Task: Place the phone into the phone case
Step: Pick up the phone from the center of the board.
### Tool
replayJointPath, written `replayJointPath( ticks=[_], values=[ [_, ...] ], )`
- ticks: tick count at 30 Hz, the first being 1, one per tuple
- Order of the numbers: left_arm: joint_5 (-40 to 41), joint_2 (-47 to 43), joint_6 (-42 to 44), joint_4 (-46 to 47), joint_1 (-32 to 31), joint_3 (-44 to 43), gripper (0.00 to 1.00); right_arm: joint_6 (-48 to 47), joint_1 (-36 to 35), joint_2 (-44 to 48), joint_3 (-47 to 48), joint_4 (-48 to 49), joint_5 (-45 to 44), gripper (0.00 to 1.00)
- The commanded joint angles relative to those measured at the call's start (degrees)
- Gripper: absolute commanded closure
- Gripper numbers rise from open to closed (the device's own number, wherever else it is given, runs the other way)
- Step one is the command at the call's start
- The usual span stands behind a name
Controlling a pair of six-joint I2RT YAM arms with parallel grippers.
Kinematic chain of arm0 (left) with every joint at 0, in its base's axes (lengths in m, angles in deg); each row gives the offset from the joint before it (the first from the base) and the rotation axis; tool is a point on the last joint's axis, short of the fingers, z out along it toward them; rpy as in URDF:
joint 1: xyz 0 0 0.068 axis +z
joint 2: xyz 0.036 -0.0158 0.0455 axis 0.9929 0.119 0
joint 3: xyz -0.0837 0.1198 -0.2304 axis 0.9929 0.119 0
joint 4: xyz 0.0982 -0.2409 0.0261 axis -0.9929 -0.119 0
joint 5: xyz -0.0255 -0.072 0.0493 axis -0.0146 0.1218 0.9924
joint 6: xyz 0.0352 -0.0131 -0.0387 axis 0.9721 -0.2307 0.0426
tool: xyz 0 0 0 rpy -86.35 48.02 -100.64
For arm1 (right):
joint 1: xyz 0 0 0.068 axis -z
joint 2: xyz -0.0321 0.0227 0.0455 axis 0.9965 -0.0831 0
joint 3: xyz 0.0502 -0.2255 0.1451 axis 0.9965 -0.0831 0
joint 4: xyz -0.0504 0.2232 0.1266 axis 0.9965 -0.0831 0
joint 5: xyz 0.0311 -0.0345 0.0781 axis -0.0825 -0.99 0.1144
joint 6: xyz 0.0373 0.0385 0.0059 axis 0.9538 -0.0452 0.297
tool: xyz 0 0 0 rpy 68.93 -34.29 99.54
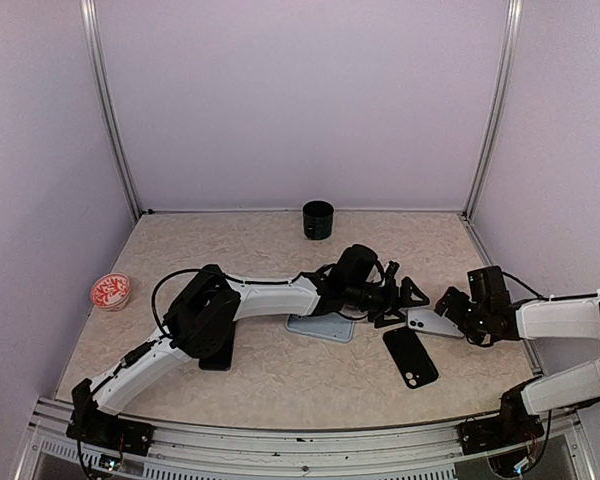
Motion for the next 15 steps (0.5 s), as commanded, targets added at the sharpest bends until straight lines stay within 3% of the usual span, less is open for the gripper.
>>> replayJointPath(
  ticks=[1, 11, 15],
  values=[
    [2.3, 2.56, -2.15, -8.33, -0.24, -0.11, 0.01, -0.36, -0.84, 0.45, -0.68, -3.09, 3.25, 0.02],
    [0.46, 4.04, -4.08, -6.44, -0.2, -0.26, 0.03, -1.97, -2.69, -2.07, -1.16, 2.75, 7.43, 0.02],
    [0.53, 2.32, -4.78, -1.83, 0.17, 3.72, 0.18, -1.31, -2.94, -2.2, -0.65, 1.24, 5.8, 0.02]
  ],
)
